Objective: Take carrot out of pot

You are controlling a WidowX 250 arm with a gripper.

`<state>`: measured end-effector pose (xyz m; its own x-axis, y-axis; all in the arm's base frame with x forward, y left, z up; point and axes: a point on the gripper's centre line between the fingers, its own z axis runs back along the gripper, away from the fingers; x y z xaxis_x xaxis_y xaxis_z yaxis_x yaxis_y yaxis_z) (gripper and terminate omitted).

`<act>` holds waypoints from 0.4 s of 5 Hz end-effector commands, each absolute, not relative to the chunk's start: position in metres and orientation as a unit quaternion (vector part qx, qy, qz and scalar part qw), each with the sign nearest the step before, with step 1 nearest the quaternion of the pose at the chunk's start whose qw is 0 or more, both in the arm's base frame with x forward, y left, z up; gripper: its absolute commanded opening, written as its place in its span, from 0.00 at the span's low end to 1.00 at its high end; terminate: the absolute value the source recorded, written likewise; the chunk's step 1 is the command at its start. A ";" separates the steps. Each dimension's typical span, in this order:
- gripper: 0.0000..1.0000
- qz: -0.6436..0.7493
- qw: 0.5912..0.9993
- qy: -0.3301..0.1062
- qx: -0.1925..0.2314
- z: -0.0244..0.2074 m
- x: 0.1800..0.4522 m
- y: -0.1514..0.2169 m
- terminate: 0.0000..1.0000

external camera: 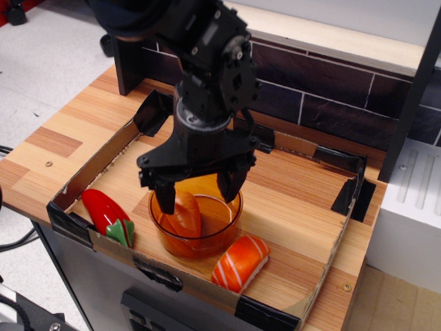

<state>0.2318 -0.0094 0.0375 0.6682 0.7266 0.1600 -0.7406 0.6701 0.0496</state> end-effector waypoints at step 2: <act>1.00 0.412 0.905 -0.079 0.069 0.020 0.236 -0.008 0.00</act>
<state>0.2331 -0.0029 0.0154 0.6506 0.7358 0.1878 -0.7563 0.6501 0.0728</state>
